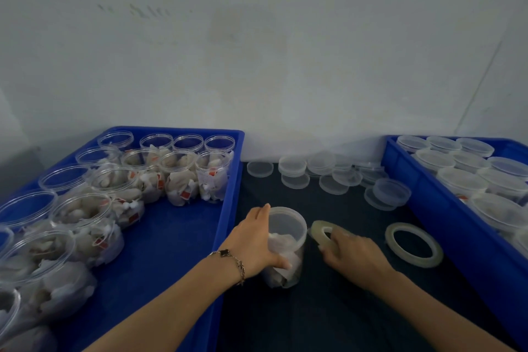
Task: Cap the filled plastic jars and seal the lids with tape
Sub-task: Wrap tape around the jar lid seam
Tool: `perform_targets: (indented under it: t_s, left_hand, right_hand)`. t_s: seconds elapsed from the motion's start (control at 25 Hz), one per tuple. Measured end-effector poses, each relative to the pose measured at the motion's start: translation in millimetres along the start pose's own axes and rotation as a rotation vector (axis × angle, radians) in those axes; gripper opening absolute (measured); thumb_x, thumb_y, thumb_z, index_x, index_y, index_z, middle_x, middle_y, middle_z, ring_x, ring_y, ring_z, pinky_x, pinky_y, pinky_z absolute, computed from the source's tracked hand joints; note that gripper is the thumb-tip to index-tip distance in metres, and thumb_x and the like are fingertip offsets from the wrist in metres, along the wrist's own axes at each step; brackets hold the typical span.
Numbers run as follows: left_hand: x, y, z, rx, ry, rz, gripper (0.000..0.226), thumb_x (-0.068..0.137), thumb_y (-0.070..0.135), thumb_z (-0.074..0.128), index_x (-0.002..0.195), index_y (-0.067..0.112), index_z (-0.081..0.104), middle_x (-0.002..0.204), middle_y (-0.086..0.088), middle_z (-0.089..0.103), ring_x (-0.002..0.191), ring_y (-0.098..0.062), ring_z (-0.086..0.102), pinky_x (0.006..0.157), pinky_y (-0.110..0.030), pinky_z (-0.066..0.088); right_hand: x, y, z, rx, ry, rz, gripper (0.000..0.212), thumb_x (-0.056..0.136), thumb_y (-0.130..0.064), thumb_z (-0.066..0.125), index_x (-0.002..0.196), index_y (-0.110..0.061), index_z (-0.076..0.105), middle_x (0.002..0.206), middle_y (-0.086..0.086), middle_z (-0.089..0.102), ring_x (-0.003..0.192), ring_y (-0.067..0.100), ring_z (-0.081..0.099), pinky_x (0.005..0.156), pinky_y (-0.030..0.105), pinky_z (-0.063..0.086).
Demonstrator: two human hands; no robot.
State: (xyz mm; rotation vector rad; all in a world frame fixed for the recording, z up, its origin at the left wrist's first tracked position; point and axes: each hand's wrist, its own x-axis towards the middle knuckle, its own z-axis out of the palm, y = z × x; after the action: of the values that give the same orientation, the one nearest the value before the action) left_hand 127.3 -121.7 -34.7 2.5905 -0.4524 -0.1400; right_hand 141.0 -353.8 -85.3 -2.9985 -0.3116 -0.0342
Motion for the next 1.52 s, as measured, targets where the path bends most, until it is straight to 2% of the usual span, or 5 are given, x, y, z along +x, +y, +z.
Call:
perform_targets:
  t_s: [0.12, 0.24, 0.64, 1.28, 1.52]
  left_hand:
    - [-10, 8, -7, 0.021, -0.007, 0.154, 0.115, 0.072, 0.06, 0.067, 0.148, 0.025, -0.012, 0.157, 0.01, -0.007, 0.145, -0.01, -0.005, 0.119, -0.033, 0.008]
    - [-25, 22, -21, -0.236, 0.066, 0.275, 0.077, 0.074, 0.066, 0.051, 0.139, 0.048, 0.014, 0.136, 0.031, 0.035, 0.118, 0.021, 0.032, 0.102, -0.007, 0.03]
    - [-40, 33, -4, -0.148, 0.145, 0.257, 0.028, 0.081, 0.051, 0.061, 0.098, 0.031, 0.07, 0.085, 0.02, 0.067, 0.078, 0.012, 0.057, 0.076, -0.006, 0.043]
    - [-33, 29, 1, -0.275, 0.069, 0.258, 0.011, 0.088, 0.032, 0.061, 0.078, 0.036, 0.058, 0.075, 0.018, 0.062, 0.073, 0.003, 0.059, 0.067, -0.011, 0.047]
    - [-41, 29, -6, 0.013, 0.055, 0.359, 0.028, 0.091, 0.028, 0.047, 0.065, 0.034, 0.037, 0.064, 0.013, 0.044, 0.063, 0.004, 0.046, 0.059, -0.011, 0.037]
  right_hand:
    - [-28, -2, -14, 0.026, 0.041, -0.009, 0.027, 0.091, -0.057, 0.041, 0.083, -0.032, 0.034, 0.066, -0.007, 0.051, 0.056, 0.005, 0.047, 0.048, 0.02, 0.031]
    - [-59, -11, -35, 0.075, 0.055, -0.045, 0.027, 0.085, -0.063, 0.037, 0.078, -0.038, 0.031, 0.066, -0.005, 0.055, 0.059, 0.008, 0.054, 0.051, 0.02, 0.039]
    - [-88, -37, -60, -0.046, 0.141, -0.238, 0.048, 0.071, -0.073, 0.01, 0.086, -0.034, 0.032, 0.054, -0.012, 0.04, 0.047, 0.007, 0.04, 0.046, 0.017, 0.028]
    - [-95, -42, -62, -0.006, 0.18, -0.241, 0.032, 0.079, -0.063, 0.038, 0.072, -0.032, 0.031, 0.042, -0.015, 0.021, 0.033, 0.005, 0.024, 0.04, 0.012, 0.013]
    - [-86, -39, -50, -0.052, 0.053, -0.175, 0.051, 0.081, -0.075, 0.03, 0.116, -0.038, 0.023, 0.058, -0.012, 0.046, 0.048, 0.004, 0.043, 0.046, 0.016, 0.026]
